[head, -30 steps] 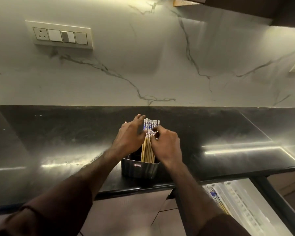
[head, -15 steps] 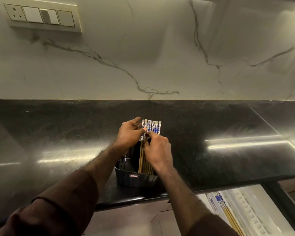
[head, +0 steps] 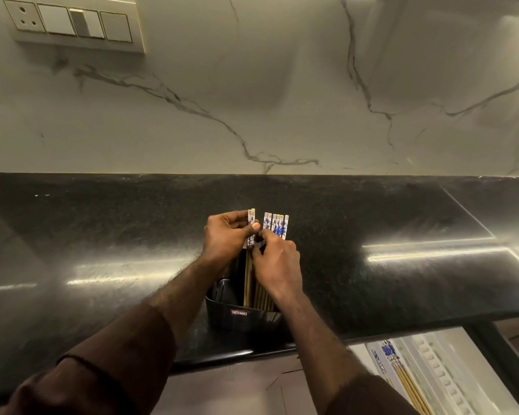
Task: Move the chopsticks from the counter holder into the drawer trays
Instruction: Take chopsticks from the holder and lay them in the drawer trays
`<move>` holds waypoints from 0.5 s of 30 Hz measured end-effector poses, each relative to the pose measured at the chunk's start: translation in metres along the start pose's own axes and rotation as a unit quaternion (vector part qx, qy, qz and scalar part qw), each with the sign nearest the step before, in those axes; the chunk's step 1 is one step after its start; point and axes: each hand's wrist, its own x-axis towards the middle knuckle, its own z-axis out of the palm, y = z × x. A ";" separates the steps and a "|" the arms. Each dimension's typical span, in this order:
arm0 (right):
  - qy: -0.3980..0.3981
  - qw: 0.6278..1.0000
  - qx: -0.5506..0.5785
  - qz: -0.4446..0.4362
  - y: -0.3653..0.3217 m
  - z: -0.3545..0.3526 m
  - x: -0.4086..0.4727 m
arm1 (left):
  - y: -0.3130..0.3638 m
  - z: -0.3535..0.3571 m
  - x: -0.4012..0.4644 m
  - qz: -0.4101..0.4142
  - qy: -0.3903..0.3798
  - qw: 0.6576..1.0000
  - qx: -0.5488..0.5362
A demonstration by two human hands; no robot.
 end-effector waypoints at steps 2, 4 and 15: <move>-0.008 1.000 0.008 0.000 -0.003 -0.003 -0.001 | 0.003 -0.001 -0.002 0.002 0.009 1.000 -0.015; -0.019 1.000 0.023 0.006 -0.007 -0.005 -0.002 | 0.011 -0.002 -0.008 0.014 0.015 1.000 -0.020; -0.053 0.958 0.281 0.007 -0.048 -0.058 -0.019 | 0.106 -0.022 -0.056 0.118 -0.090 0.987 -0.055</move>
